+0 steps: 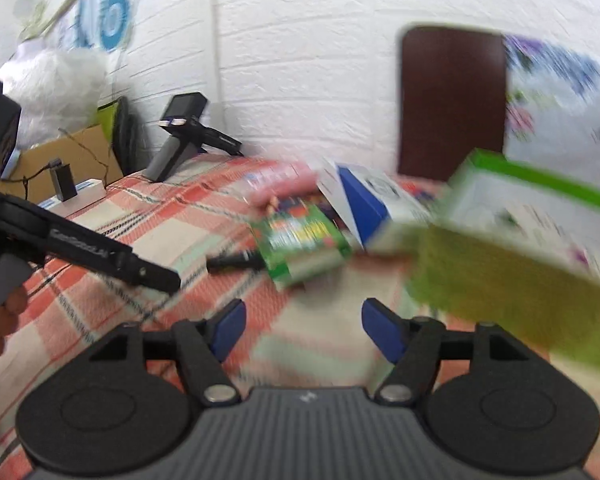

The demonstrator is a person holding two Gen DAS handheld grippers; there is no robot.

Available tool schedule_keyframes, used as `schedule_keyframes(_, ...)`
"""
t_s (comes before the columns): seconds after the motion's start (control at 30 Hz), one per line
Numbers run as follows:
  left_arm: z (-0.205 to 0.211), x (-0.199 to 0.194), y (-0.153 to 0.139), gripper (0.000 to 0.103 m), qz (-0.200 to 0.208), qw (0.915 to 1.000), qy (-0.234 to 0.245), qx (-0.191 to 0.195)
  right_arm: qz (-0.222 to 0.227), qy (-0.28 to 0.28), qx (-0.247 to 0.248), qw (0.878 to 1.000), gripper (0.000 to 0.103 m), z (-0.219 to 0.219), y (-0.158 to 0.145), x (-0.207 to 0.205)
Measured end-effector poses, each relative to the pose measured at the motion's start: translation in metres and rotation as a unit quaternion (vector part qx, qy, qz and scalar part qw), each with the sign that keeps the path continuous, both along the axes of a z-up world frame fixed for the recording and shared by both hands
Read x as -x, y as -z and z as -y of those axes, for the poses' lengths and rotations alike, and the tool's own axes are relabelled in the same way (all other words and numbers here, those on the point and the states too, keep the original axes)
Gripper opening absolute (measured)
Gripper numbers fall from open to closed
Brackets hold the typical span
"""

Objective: Organize objects

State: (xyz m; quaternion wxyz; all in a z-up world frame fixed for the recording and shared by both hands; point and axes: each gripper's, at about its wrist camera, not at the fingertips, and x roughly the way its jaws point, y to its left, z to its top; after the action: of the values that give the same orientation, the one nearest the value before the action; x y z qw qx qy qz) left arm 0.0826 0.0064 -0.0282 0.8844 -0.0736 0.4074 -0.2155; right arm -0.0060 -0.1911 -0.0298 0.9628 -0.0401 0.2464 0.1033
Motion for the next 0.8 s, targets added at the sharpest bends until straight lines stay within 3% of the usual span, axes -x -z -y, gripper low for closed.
schedule_keyframes(0.13, -0.004, -0.001, -0.002, 0.057, -0.013, 0.9990, 0.015, 0.039, 0.001, -0.028, 0.031, 0.999, 0.077, -0.018, -0.002, -0.038)
schedule_keyframes(0.27, -0.005, -0.002, -0.004, 0.057, -0.017, 0.9979, 0.027, 0.056, -0.019, -0.025, 0.053, 0.998, 0.074, -0.024, 0.007, -0.064)
schedule_keyframes(0.3, -0.006, -0.002, -0.004, 0.057, -0.019, 0.9977, 0.029, 0.059, -0.026, -0.023, 0.054, 0.998, 0.070, -0.023, 0.010, -0.066)
schedule_keyframes(0.37, -0.008, -0.002, -0.005, 0.057, -0.024, 0.9970, 0.034, 0.065, -0.037, 0.001, 0.052, 0.998, 0.033, -0.020, 0.014, -0.064)
schedule_keyframes(0.43, -0.007, 0.000, -0.006, 0.057, -0.027, 0.9965, 0.037, 0.070, -0.039, 0.006, 0.029, 0.999, 0.028, -0.014, 0.012, -0.053)
schedule_keyframes(0.53, 0.000, 0.005, -0.010, 0.057, -0.030, 0.9955, 0.049, 0.075, -0.028, 0.011, 0.044, 0.999, 0.020, -0.014, 0.004, -0.027)
schedule_keyframes(0.63, 0.009, 0.012, -0.014, 0.066, -0.035, 0.9931, 0.074, 0.084, -0.018, -0.037, 0.085, 0.996, 0.023, -0.023, 0.002, 0.008)
schedule_keyframes(0.7, 0.014, 0.017, -0.017, 0.072, -0.033, 0.9922, 0.084, 0.085, -0.025, -0.074, 0.107, 0.991, 0.041, -0.028, 0.002, 0.030)
schedule_keyframes(0.73, 0.017, 0.020, -0.019, 0.072, -0.029, 0.9920, 0.090, 0.083, -0.022, -0.078, 0.112, 0.990, 0.057, -0.028, 0.002, 0.041)
schedule_keyframes(0.8, 0.020, 0.025, -0.021, 0.072, -0.023, 0.9919, 0.098, 0.077, -0.032, -0.080, 0.095, 0.992, 0.058, -0.026, 0.001, 0.051)
